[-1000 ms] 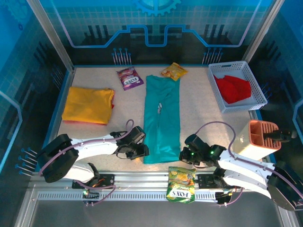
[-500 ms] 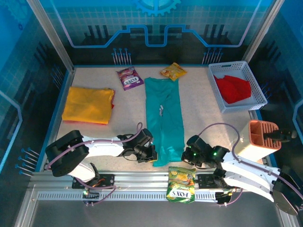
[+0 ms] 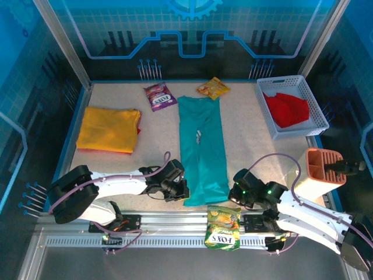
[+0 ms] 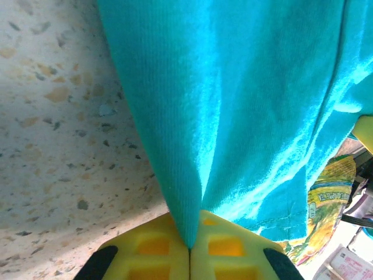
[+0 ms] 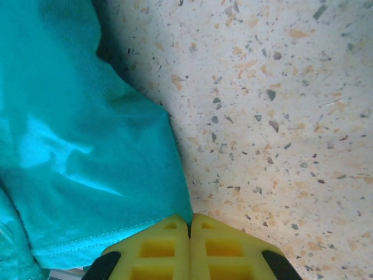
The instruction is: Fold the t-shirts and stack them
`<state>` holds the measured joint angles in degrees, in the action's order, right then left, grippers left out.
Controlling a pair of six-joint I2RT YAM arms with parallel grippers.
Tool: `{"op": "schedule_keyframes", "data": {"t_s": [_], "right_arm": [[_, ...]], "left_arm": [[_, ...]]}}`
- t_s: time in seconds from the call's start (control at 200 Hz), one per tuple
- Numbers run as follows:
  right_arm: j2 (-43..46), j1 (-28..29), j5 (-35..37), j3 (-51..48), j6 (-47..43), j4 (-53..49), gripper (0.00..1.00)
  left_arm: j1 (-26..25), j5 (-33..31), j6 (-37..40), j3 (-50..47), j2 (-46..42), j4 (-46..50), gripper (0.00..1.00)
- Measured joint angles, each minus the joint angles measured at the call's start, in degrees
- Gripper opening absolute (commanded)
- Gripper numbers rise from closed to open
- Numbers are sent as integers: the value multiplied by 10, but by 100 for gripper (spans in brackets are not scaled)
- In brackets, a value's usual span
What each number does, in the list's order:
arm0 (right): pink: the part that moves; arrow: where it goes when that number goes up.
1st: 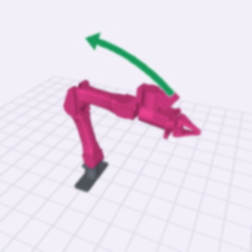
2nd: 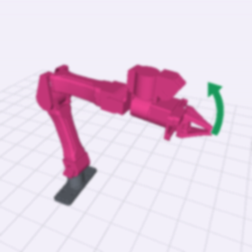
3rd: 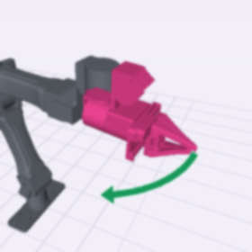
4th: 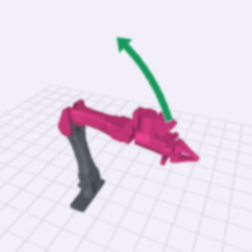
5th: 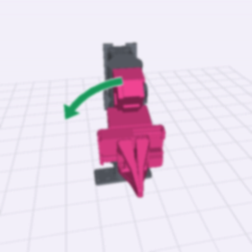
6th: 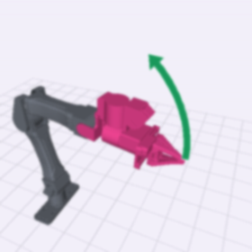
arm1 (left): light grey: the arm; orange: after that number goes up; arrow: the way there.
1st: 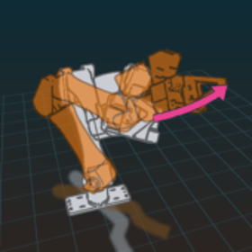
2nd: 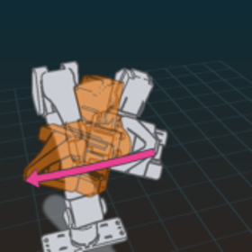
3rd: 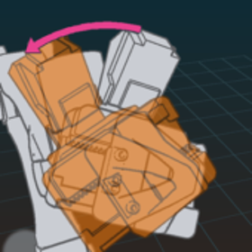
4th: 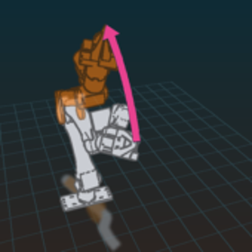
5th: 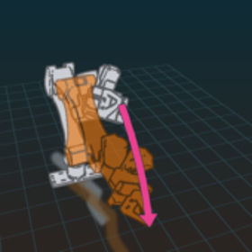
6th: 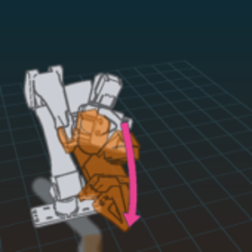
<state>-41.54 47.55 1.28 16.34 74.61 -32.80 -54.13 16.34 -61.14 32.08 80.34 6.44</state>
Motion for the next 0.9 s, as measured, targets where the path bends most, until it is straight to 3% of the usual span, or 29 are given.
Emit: {"op": "schedule_keyframes", "data": {"t_s": [0.135, 0.2, 0.345, 0.766, 0.901], "right_arm": [[-5, 0, 0, 1, -3, -2, 40], [-7, -3, -1, 2, -9, -2, 46], [-13, -16, -5, 6, -18, 3, 44], [-92, -35, -31, 25, -80, 38, 21], [-107, -35, -43, 25, -92, 57, 11]], "left_arm": [[0, 0, 1, 0, 0, 6, 31], [0, 0, 0, -2, 0, 8, 37], [0, 0, -2, -5, 0, 10, 37], [-10, 4, -6, -10, 0, 7, 26], [-18, 6, -16, -15, 2, 8, 13]]}}
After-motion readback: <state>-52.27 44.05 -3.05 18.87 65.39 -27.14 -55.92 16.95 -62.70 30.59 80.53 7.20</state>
